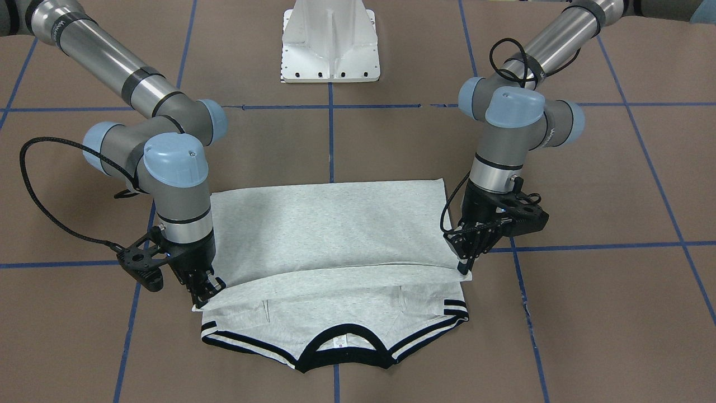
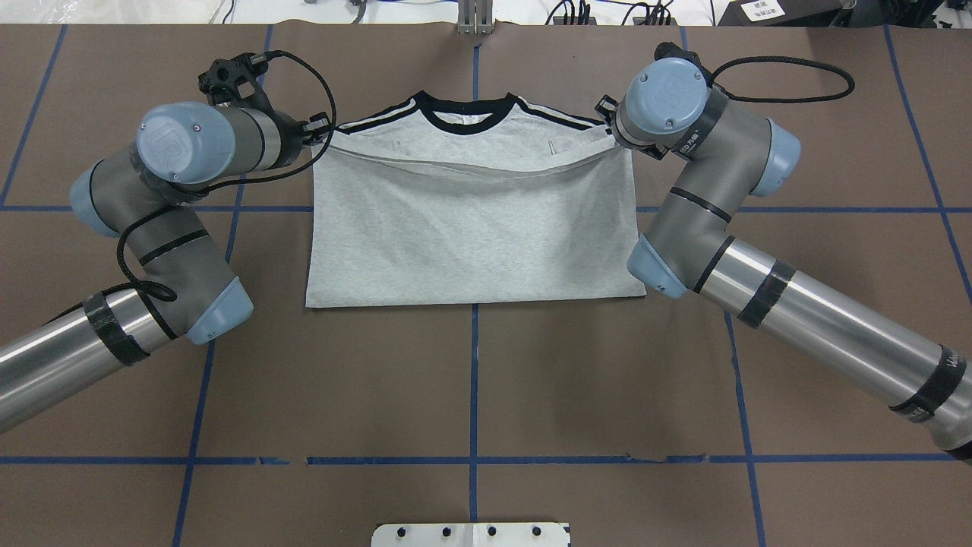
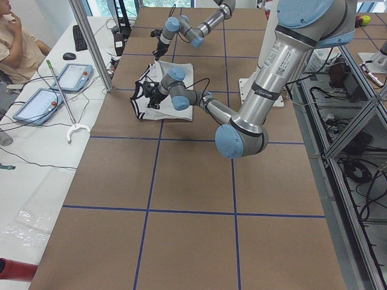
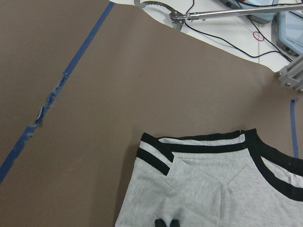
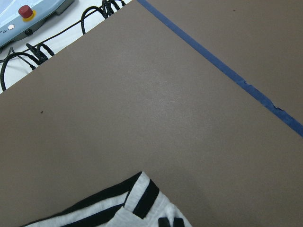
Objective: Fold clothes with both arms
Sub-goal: 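Release the hem and raise both grippers off the folded shirt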
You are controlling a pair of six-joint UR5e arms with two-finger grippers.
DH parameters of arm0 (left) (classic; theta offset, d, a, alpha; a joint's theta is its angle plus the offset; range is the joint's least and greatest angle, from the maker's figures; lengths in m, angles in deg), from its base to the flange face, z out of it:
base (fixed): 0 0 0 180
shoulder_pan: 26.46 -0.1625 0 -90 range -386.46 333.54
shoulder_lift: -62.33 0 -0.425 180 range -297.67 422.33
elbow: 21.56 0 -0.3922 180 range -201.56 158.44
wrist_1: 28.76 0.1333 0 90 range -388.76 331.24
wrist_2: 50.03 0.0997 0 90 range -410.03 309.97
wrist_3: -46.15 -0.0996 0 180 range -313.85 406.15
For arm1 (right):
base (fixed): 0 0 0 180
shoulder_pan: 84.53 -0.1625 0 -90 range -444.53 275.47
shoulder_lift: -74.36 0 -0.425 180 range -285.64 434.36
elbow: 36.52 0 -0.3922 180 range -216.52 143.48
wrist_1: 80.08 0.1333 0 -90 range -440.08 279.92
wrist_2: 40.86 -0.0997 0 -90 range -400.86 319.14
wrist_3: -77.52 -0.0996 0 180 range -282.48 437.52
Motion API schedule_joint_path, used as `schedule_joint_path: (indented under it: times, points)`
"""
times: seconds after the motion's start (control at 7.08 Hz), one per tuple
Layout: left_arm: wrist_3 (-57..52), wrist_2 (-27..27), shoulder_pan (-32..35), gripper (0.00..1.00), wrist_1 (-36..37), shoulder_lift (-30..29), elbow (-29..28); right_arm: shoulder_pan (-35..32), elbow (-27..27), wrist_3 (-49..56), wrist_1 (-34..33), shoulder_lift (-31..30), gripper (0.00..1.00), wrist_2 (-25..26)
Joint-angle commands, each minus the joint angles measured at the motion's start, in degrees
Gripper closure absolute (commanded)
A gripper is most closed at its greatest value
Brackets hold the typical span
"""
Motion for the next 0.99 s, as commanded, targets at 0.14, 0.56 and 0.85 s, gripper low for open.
schedule_joint_path:
  times: [0.14,0.56,0.85]
  points:
    - [0.18,1.58,0.18,1.00,-4.21,-0.73,-4.38,-1.18,3.32,0.66,2.13,0.77,1.00,0.08]
    - [0.18,1.49,0.01,0.47,-4.39,-0.73,-4.38,-1.18,3.41,0.67,2.30,1.91,0.63,0.08]
    - [0.44,1.40,0.27,0.46,-7.54,-0.64,-4.38,-2.57,2.55,0.06,3.18,2.97,0.63,-0.44]
